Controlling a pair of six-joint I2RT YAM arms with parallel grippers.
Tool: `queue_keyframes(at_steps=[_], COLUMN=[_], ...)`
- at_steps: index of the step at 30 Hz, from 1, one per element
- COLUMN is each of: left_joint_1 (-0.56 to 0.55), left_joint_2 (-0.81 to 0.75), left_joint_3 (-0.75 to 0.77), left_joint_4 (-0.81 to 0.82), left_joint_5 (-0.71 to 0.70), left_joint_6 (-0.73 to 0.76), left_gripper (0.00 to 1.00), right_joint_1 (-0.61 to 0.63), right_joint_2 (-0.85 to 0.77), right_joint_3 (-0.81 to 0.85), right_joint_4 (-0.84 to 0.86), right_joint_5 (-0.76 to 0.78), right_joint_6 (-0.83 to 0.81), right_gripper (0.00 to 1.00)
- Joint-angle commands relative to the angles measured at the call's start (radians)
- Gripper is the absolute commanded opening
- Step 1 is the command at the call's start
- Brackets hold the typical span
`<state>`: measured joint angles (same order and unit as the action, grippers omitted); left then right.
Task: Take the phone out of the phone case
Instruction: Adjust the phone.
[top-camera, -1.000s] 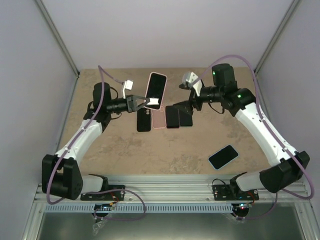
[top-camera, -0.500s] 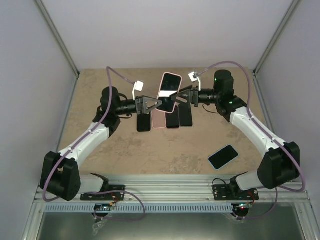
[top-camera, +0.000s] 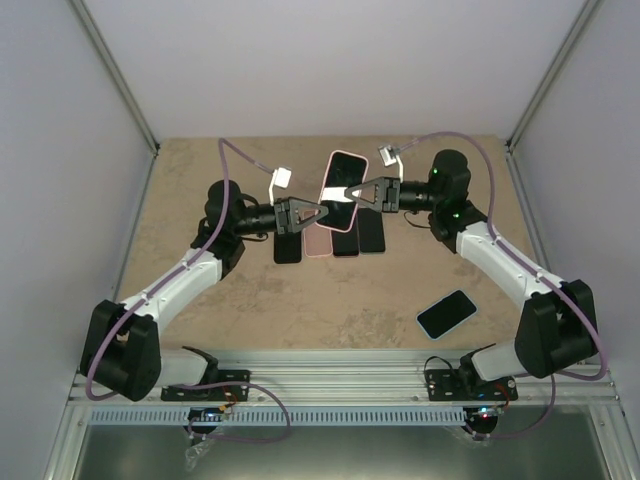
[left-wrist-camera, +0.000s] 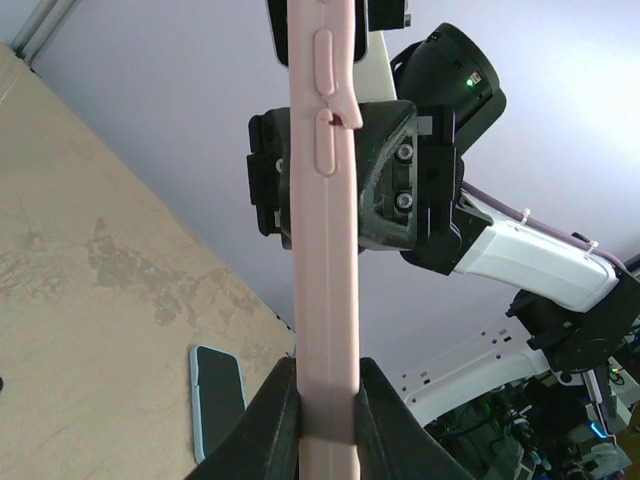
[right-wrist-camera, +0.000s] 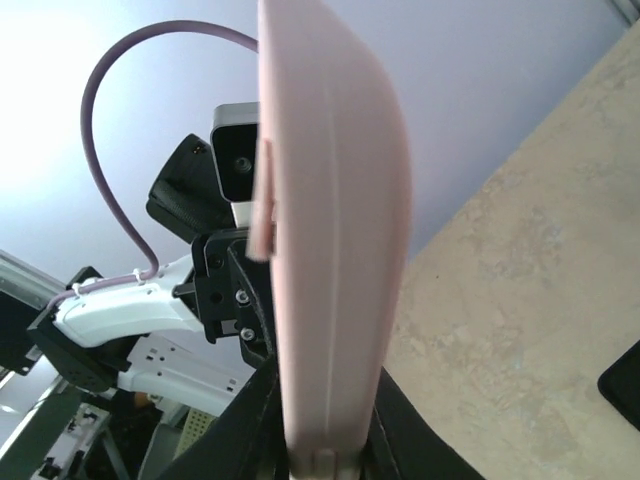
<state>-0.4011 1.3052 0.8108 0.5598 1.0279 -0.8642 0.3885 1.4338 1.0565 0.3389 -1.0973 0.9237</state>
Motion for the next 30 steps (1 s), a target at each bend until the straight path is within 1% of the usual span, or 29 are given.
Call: queue_keyframes(at_steps=[1,4,6,7,8,9,10,11,14,16,20,30], left_joint_1=[-0.004,-0.004,-0.004,-0.004,-0.004,-0.004,-0.003,-0.002,-0.001,0.002,0.002,0.009], left_joint_2=[-0.013,-0.015,-0.023,-0.028,-0.033,-0.036,-0.038,-0.04,-0.05,-0.055,-0.07,-0.061], left_joint_3=[-0.004,-0.005,-0.008,-0.011,-0.012,-0.009,-0.001,0.013,0.053,0.063,0.048,0.033], left_joint_4=[0.064,0.026,-0.018,-0.035,-0.056,-0.079,-0.113,-0.157,-0.293,-0.345,-0.348,-0.304], left_joint_5=[-0.01,-0.012,-0.013,-0.01,-0.007,-0.001,0.011,0.019,0.039,0.057,0.07,0.043], left_joint_6=[0.038,0.059,0.088,0.102,0.116,0.135,0.158,0.208,0.321,0.365,0.379,0.34], left_gripper=[0.0,0.0,0.0,0.04,0.14,0.27,0.35,0.4,0.47,0.48,0.47,0.36], right_joint_1=[-0.006,-0.015,-0.026,-0.03,-0.036,-0.04,-0.044,-0.046,-0.052,-0.055,-0.056,-0.056], right_joint_2=[-0.003,-0.009,-0.017,-0.021,-0.027,-0.031,-0.037,-0.042,-0.057,-0.065,-0.074,-0.093], right_joint_3=[-0.014,-0.02,-0.027,-0.033,-0.042,-0.05,-0.055,-0.059,-0.07,-0.077,-0.088,-0.096], right_joint_4=[0.085,0.089,0.095,0.106,0.123,0.138,0.147,0.153,0.171,0.189,0.224,0.236], right_joint_5=[-0.026,-0.027,-0.027,-0.028,-0.031,-0.034,-0.038,-0.041,-0.056,-0.067,-0.086,-0.108], right_joint_6=[0.059,0.063,0.072,0.081,0.091,0.102,0.108,0.11,0.115,0.12,0.14,0.134], right_gripper=[0.12,0.02,0.01,0.01,0.01,0.01,0.01,0.0,0.0,0.01,0.01,0.01])
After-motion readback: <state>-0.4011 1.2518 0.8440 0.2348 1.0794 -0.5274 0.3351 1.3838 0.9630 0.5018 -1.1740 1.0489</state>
